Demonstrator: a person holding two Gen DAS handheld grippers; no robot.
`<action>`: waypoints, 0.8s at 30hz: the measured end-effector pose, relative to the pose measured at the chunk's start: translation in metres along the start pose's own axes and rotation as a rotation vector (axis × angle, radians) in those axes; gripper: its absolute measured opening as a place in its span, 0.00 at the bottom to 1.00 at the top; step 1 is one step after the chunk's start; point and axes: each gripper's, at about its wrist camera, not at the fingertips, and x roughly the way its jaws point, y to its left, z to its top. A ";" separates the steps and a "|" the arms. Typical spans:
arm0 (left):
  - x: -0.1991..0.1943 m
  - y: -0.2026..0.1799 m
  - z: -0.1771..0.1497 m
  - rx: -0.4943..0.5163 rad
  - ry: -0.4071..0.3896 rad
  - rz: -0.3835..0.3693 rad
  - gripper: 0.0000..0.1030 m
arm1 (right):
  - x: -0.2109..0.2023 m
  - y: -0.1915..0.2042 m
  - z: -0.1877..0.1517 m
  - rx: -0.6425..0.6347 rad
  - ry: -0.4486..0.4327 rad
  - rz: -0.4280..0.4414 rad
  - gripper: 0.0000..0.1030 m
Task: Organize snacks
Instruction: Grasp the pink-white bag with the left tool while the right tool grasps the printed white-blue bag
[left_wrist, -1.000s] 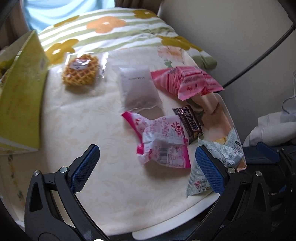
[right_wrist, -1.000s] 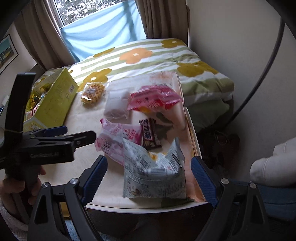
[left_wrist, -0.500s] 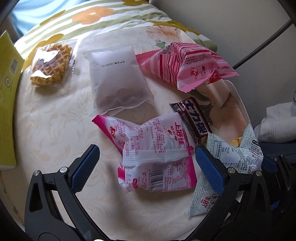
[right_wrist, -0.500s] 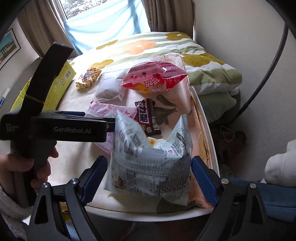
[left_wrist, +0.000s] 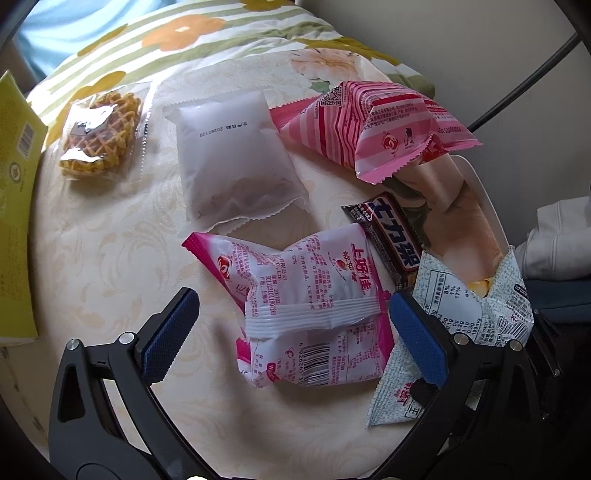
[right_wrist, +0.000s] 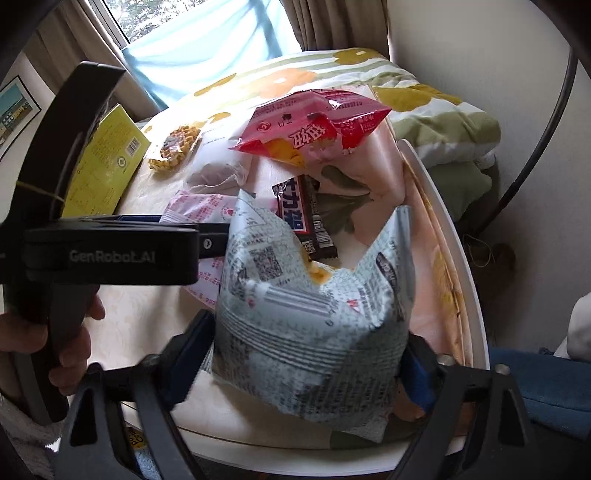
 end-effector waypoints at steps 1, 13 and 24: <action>0.001 0.000 -0.001 -0.002 0.004 -0.008 0.99 | -0.002 -0.001 0.000 0.004 -0.007 0.004 0.73; 0.016 -0.015 -0.008 0.040 0.008 0.062 0.95 | -0.014 -0.011 -0.003 0.030 -0.045 -0.010 0.70; 0.002 -0.020 -0.016 0.090 -0.019 0.041 0.53 | -0.013 -0.008 -0.003 0.014 -0.047 0.008 0.70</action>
